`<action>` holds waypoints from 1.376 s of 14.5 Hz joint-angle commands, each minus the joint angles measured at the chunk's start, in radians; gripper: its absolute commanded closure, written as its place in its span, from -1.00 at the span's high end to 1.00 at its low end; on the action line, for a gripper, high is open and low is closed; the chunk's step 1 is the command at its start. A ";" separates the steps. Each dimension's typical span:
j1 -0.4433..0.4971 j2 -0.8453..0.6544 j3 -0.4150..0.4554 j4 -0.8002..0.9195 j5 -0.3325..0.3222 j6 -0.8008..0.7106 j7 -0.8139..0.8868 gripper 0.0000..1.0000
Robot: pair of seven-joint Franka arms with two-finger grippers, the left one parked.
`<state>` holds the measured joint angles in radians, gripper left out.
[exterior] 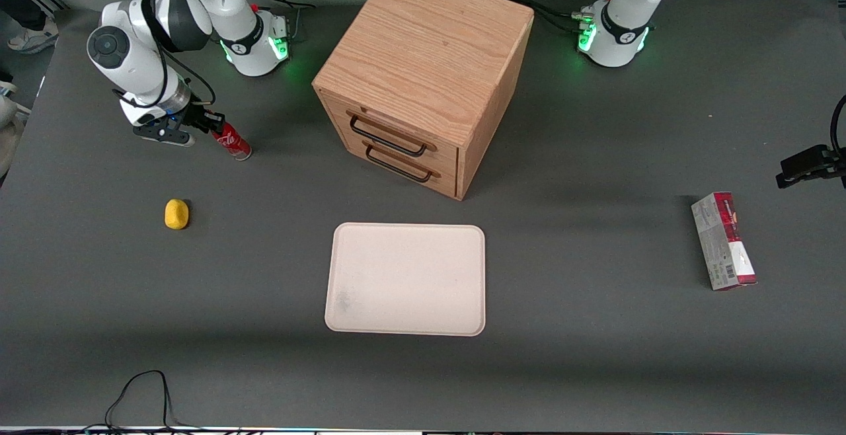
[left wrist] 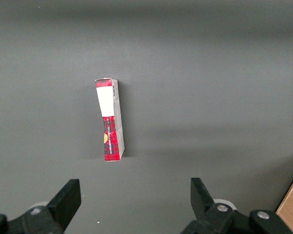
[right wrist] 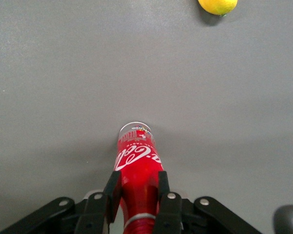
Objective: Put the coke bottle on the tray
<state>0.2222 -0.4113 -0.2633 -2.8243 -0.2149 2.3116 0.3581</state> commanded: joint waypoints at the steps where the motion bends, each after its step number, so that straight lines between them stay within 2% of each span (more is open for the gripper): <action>1: 0.000 0.006 0.003 -0.040 -0.006 0.034 0.036 -0.52; 2: 0.000 0.006 0.003 -0.038 -0.006 0.032 0.036 -0.60; 3: 0.000 0.006 0.003 -0.034 -0.006 0.032 0.036 -0.79; 5: 0.002 0.017 0.003 -0.023 -0.006 0.031 0.035 -0.87; 6: 0.000 0.017 0.003 -0.020 -0.006 0.031 0.025 -0.62; 7: 0.002 0.020 0.003 -0.015 -0.007 0.032 0.018 0.49; 8: 0.003 0.020 0.006 -0.008 -0.007 0.032 0.016 0.99; 12: 0.011 0.017 0.047 0.096 -0.009 -0.001 0.012 1.00; 16: 0.012 0.020 0.053 0.364 -0.003 -0.274 -0.068 1.00; 17: 0.012 0.020 0.053 0.455 0.023 -0.359 -0.088 1.00; 19: 0.009 0.040 0.055 0.682 0.125 -0.542 -0.166 1.00; 20: 0.005 0.066 0.055 0.797 0.141 -0.654 -0.200 1.00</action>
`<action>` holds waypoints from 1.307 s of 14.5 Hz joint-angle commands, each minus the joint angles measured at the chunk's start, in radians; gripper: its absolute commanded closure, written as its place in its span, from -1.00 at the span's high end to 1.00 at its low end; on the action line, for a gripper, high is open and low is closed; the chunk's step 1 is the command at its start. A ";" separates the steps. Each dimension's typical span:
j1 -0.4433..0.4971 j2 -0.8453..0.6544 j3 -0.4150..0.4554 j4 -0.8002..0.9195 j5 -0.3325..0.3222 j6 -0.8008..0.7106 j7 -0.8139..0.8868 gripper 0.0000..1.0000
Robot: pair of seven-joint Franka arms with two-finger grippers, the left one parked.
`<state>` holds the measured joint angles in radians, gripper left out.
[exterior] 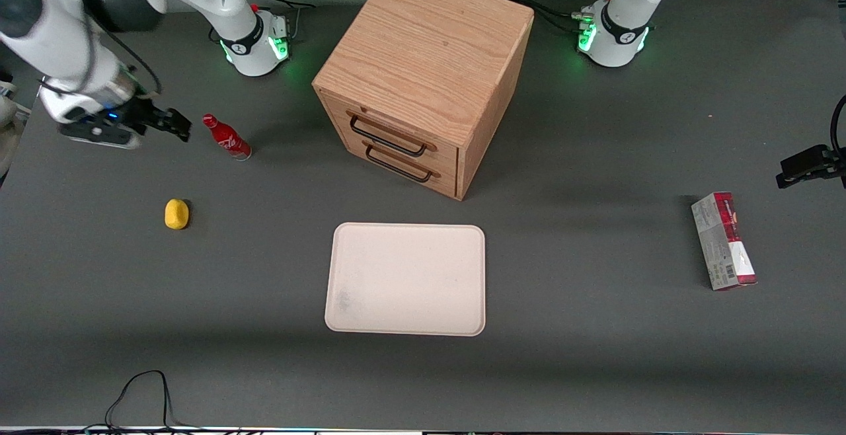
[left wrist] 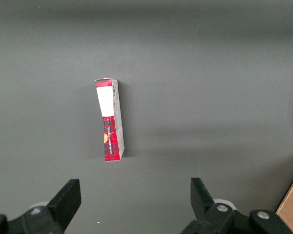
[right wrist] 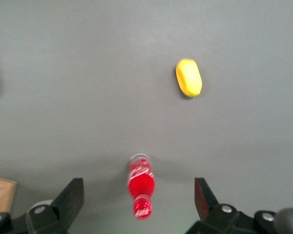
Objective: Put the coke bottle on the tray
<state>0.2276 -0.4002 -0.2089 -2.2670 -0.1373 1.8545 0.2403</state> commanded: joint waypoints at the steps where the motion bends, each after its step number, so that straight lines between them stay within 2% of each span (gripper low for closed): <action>1: -0.002 0.082 0.000 0.350 0.067 -0.300 -0.099 1.00; 3: -0.010 0.113 0.002 0.486 0.083 -0.420 -0.108 1.00; 5: -0.010 0.109 0.003 0.509 0.091 -0.454 -0.110 1.00; 7: -0.010 0.101 0.014 0.491 0.090 -0.500 -0.114 1.00; 9: -0.010 0.059 0.014 0.361 0.090 -0.496 -0.169 1.00; 12: -0.008 -0.081 0.011 0.041 0.076 -0.286 -0.174 1.00; 16: -0.008 -0.097 0.008 -0.214 0.065 -0.042 -0.173 1.00; 17: -0.008 -0.112 0.008 -0.283 0.039 0.024 -0.171 1.00; 19: -0.008 -0.127 0.006 -0.391 0.031 0.138 -0.171 1.00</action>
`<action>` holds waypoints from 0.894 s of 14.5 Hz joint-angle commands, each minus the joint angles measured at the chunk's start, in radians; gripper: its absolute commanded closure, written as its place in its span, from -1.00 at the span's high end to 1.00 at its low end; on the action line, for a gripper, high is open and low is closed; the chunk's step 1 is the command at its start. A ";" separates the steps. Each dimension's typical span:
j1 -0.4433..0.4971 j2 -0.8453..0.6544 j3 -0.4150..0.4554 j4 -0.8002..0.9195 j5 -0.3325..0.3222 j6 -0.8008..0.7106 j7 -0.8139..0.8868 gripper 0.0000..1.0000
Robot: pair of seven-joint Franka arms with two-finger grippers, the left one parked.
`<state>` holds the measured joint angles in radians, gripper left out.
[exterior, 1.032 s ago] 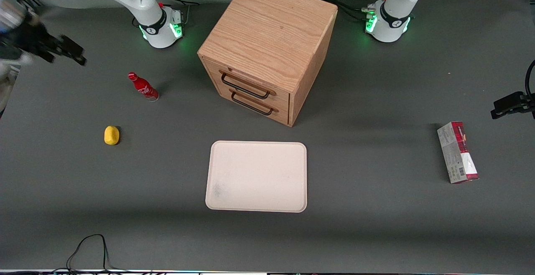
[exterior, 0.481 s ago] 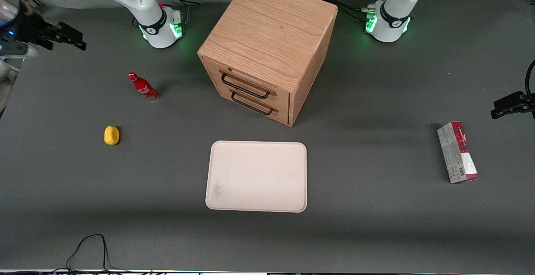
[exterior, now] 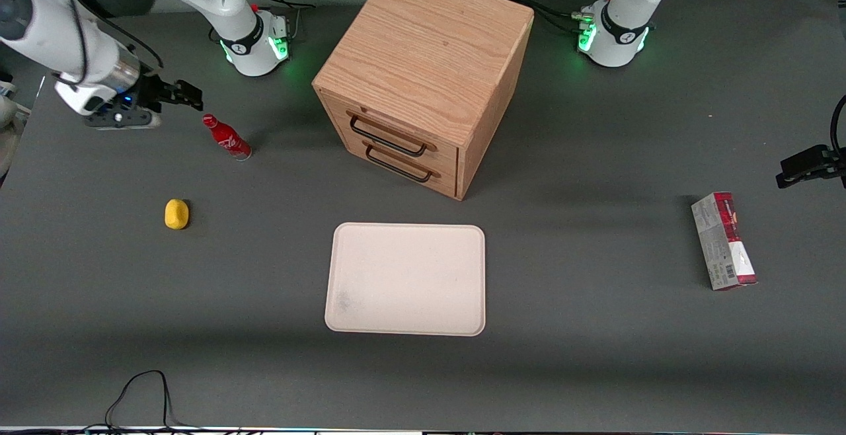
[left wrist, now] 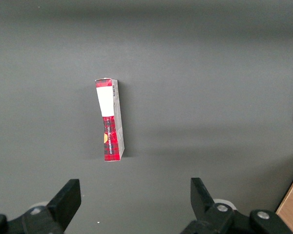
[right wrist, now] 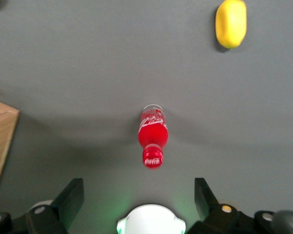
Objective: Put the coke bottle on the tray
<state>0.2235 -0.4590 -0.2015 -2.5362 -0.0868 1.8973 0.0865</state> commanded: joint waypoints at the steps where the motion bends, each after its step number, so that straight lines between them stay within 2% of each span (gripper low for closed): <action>1: -0.006 -0.066 -0.002 -0.153 -0.025 0.129 -0.017 1.00; 4: -0.026 -0.043 -0.006 -0.245 -0.085 0.262 -0.014 1.00; 6: -0.038 -0.024 -0.039 -0.279 -0.135 0.336 -0.014 1.00; 9: -0.038 -0.010 -0.062 -0.292 -0.139 0.367 -0.014 0.98; 10: -0.038 -0.009 -0.062 -0.294 -0.139 0.368 -0.008 0.91; 13: -0.038 -0.006 -0.062 -0.292 -0.134 0.371 0.019 0.25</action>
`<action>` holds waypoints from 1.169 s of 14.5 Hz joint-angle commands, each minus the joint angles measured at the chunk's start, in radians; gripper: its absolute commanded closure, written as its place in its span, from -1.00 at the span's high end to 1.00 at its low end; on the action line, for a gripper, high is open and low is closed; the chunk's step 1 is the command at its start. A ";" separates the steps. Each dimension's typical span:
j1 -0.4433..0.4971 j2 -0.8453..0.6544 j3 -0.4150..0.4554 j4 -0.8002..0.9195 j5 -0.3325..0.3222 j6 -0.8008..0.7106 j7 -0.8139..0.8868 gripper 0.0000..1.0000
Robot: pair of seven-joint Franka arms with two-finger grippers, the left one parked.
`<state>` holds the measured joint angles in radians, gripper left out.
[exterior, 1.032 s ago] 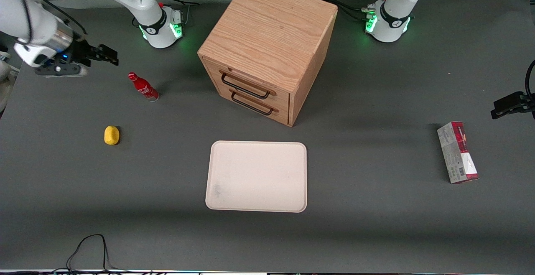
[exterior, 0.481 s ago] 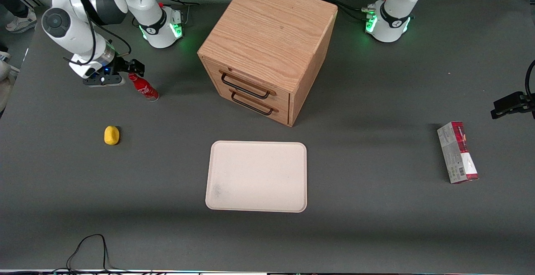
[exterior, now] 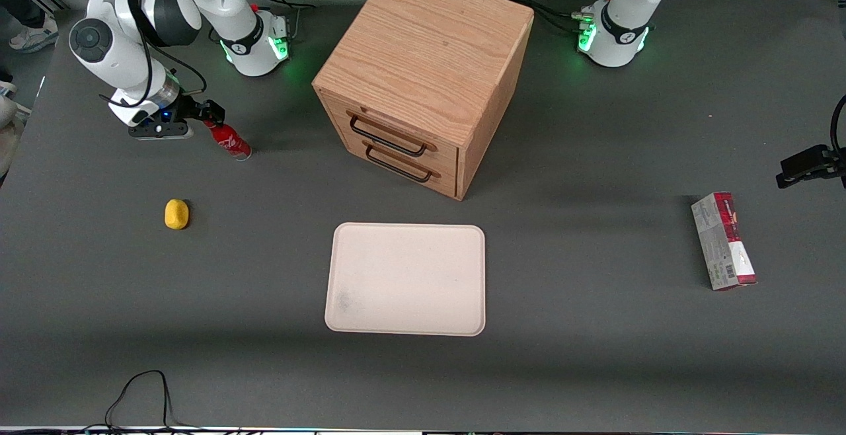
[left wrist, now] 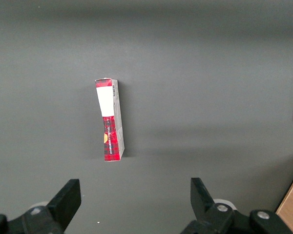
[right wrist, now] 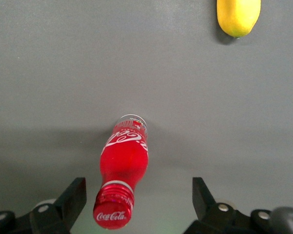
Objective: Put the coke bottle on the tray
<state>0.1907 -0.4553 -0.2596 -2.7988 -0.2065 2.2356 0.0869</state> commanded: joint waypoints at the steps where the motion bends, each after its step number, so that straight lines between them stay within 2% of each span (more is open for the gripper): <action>1: -0.005 -0.002 -0.004 -0.030 -0.014 0.038 0.043 0.13; 4: -0.005 0.015 -0.004 -0.031 -0.011 0.053 0.060 0.13; 8: -0.004 0.023 -0.001 -0.030 -0.010 0.056 0.096 0.22; 9: -0.004 0.033 0.000 -0.030 -0.010 0.062 0.115 0.11; 10: -0.002 0.040 0.002 -0.030 -0.010 0.071 0.140 -0.21; 11: -0.002 0.047 0.003 -0.030 -0.010 0.075 0.145 -0.64; 12: -0.001 0.047 0.003 -0.028 -0.010 0.075 0.149 -1.00; 17: -0.001 0.058 0.002 -0.018 -0.010 0.068 0.149 -1.00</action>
<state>0.1940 -0.4096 -0.2568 -2.7982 -0.2028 2.2761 0.2055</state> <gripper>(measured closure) 0.656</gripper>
